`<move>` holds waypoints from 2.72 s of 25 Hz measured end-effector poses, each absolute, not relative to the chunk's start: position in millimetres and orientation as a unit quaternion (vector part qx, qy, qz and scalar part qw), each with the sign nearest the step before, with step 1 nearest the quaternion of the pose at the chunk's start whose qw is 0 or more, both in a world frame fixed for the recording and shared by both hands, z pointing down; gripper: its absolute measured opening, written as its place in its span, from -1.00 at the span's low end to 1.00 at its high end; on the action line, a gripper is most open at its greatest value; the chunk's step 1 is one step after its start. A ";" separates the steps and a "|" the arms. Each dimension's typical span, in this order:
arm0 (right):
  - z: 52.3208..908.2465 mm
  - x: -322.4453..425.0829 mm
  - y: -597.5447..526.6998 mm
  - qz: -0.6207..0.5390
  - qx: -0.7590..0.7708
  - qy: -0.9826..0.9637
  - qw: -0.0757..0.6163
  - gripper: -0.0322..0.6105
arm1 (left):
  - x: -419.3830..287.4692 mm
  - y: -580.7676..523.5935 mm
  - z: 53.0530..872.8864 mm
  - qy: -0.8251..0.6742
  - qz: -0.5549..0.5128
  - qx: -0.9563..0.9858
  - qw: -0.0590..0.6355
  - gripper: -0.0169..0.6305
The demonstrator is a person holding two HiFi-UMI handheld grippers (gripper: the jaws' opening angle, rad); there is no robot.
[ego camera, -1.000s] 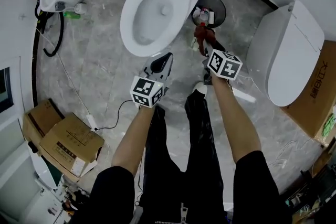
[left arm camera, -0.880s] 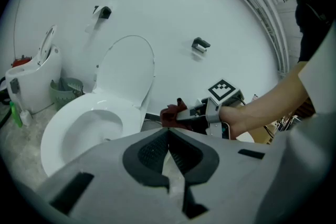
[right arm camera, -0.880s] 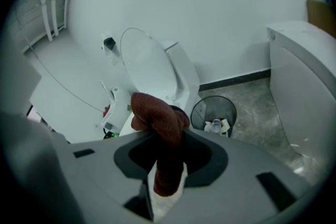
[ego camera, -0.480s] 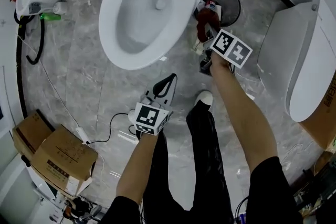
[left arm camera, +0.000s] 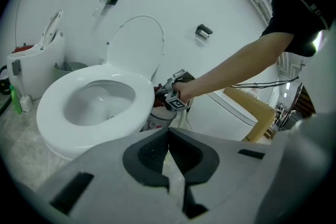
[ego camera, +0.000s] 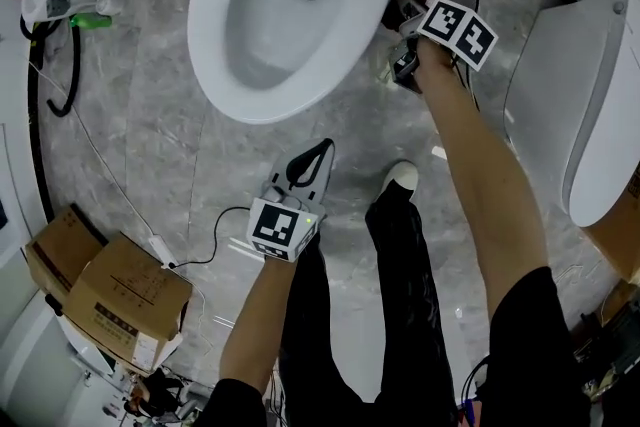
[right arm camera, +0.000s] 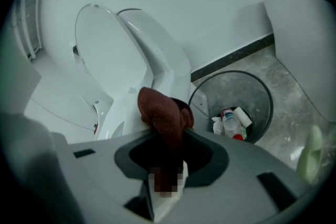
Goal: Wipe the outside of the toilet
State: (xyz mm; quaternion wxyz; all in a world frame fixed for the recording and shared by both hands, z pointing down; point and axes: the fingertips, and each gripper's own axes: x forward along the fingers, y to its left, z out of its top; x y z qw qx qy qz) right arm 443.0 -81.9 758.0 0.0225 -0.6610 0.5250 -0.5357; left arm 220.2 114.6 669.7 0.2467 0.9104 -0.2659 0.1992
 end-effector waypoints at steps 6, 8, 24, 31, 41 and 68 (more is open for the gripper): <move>762.6 426.8 -76.3 -0.558 -0.629 0.540 0.043 -0.58 | 208.6 114.7 673.1 -0.268 0.206 0.911 0.235 -0.95; 765.9 419.8 -72.2 -0.568 -0.612 0.549 0.044 -0.58 | 206.6 113.8 674.5 -0.275 0.208 0.909 0.233 -0.95; 770.0 343.0 -11.9 -0.567 -0.569 0.594 0.038 -0.58 | 145.3 123.3 675.3 -0.305 0.193 0.903 0.233 -0.95; 779.3 298.6 21.9 -0.578 -0.565 0.588 0.029 -0.58 | 106.1 128.7 669.5 -0.310 0.182 0.904 0.230 -0.95; 783.8 228.8 57.0 -0.578 -0.578 0.574 0.043 -0.58 | 34.8 137.4 667.6 -0.322 0.177 0.900 0.232 -0.95; 791.9 40.7 63.3 -0.634 -0.470 0.614 0.014 -0.58 | -61.0 150.4 678.3 -0.363 0.190 0.877 0.251 -0.95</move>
